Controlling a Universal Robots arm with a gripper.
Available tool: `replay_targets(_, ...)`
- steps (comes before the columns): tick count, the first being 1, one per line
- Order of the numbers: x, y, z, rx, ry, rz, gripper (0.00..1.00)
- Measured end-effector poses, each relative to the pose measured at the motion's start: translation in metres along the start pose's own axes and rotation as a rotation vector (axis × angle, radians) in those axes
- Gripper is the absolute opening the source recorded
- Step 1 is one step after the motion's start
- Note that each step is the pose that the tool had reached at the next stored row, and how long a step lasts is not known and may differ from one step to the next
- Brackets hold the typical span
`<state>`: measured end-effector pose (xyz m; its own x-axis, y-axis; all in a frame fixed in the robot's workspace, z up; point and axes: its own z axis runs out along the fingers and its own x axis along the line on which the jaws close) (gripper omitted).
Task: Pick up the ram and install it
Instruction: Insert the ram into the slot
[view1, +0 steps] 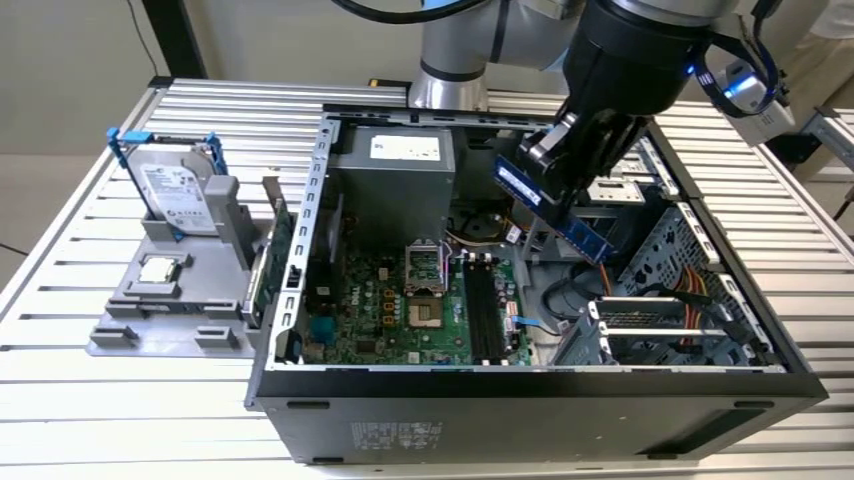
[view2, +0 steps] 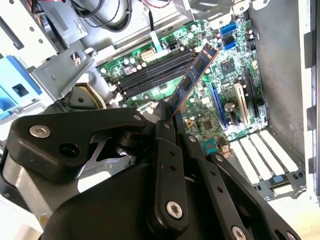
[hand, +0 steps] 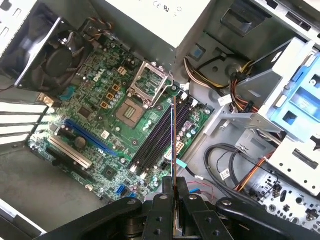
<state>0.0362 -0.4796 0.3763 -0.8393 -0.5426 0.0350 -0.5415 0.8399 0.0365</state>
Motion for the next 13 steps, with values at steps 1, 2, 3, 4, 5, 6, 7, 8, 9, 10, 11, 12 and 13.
replay_targets(1,0.0000,0.0000,0.0000,-0.0001,0.0000,0.004,0.00)
replay_targets(2,0.0000,0.0000,0.0000,-0.0003,-0.0002,0.009,0.00)
replay_targets(3,0.0000,0.0000,0.0000,-0.0005,-0.0005,0.013,0.00)
replay_targets(4,0.0000,0.0000,0.0000,-0.0006,-0.0006,0.018,0.00)
replay_targets(5,0.0000,0.0000,0.0000,-0.0008,-0.0007,0.022,0.00)
replay_targets(6,0.0000,0.0000,0.0000,-0.0009,-0.0009,0.026,0.00)
replay_targets(7,0.0000,0.0000,-0.0001,-0.0010,-0.0010,0.030,0.00)
replay_targets(8,0.0000,0.0000,0.0000,-0.0012,-0.0012,0.034,0.00)
replay_targets(9,0.0000,0.0000,0.0000,-0.0013,-0.0014,0.038,0.00)
replay_targets(10,0.0000,0.0000,0.0000,-0.0014,-0.0015,0.042,0.00)
replay_targets(11,0.0000,0.0000,0.0000,-0.0016,-0.0016,0.046,0.00)
replay_targets(12,0.0000,0.0000,0.0000,-0.0017,-0.0017,0.050,0.00)
replay_targets(13,0.0000,0.0000,0.0000,-0.0018,-0.0019,0.054,0.00)
